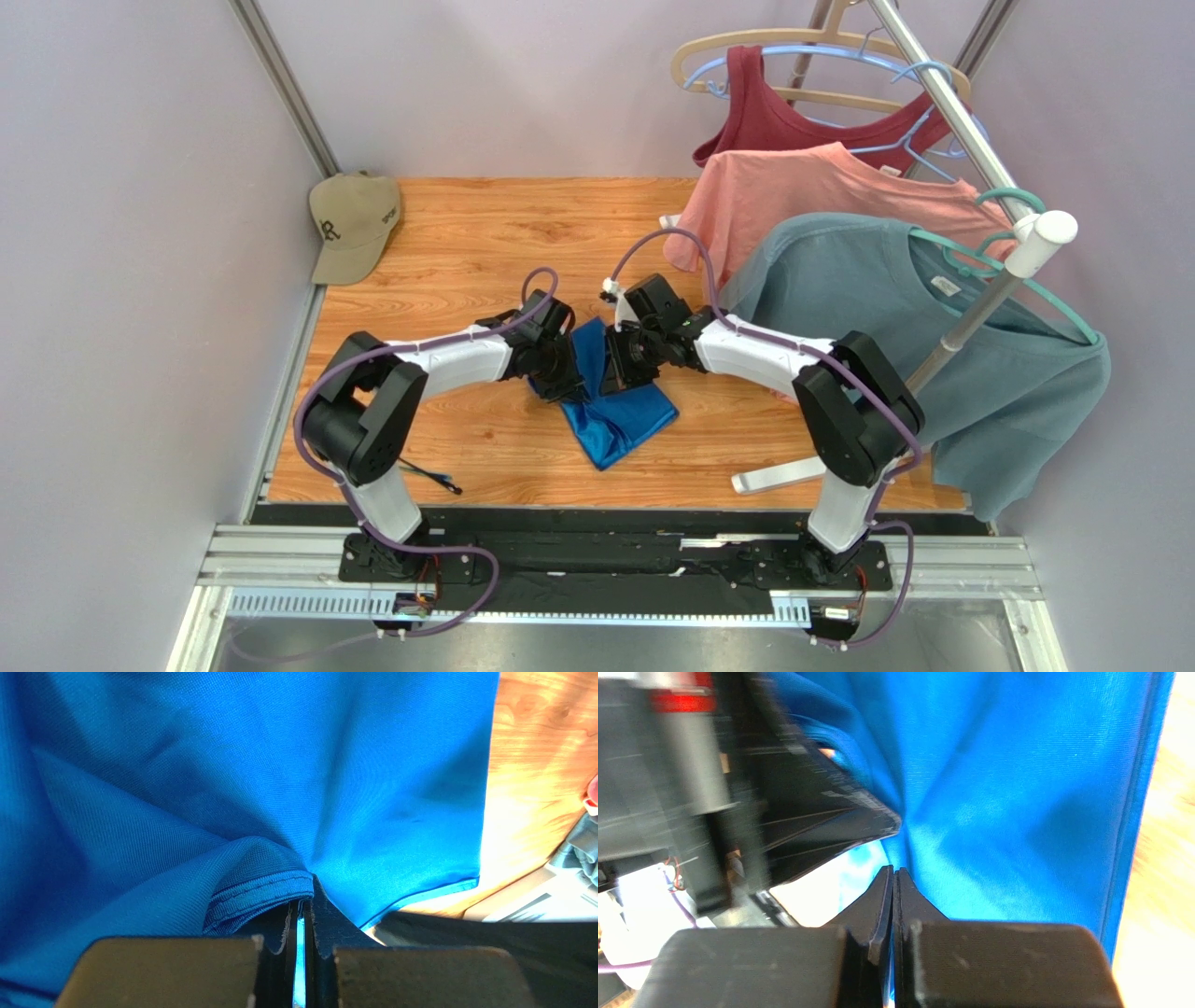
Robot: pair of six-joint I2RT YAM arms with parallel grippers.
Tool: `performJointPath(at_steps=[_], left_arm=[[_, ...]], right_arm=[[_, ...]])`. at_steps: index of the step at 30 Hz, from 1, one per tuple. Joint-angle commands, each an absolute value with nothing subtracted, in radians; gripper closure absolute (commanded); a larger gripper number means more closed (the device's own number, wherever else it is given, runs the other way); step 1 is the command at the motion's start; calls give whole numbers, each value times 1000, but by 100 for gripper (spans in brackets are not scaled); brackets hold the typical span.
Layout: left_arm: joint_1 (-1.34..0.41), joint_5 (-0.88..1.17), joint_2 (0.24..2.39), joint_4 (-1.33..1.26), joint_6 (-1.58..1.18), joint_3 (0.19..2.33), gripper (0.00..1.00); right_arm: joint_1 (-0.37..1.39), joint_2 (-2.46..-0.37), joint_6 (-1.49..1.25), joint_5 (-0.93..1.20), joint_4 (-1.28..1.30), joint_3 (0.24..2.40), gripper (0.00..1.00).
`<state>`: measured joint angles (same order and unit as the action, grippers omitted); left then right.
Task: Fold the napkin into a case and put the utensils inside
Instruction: Fold the lower triangle-folded napkin at the center of the board.
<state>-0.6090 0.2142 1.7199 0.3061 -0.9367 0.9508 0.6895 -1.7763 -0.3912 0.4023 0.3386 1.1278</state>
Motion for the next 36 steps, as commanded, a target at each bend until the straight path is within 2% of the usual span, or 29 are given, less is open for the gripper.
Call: performJointPath(at_steps=[1, 10, 19, 28, 36], left_arm=[[-614, 190, 1672, 301, -917, 963, 100], [-621, 187, 1744, 311, -896, 1034, 100], [-637, 161, 1787, 336, -879, 1059, 100], [-637, 163, 1796, 319, -881, 1048, 100], [-638, 147, 1787, 339, -876, 1060, 100]], right_arm=[[680, -1857, -364, 400, 250, 1118, 100], [680, -1907, -422, 397, 190, 1062, 100], [680, -1914, -420, 407, 225, 1097, 100], [681, -1746, -359, 285, 391, 1138, 100], [724, -1646, -383, 435, 373, 1063, 99]])
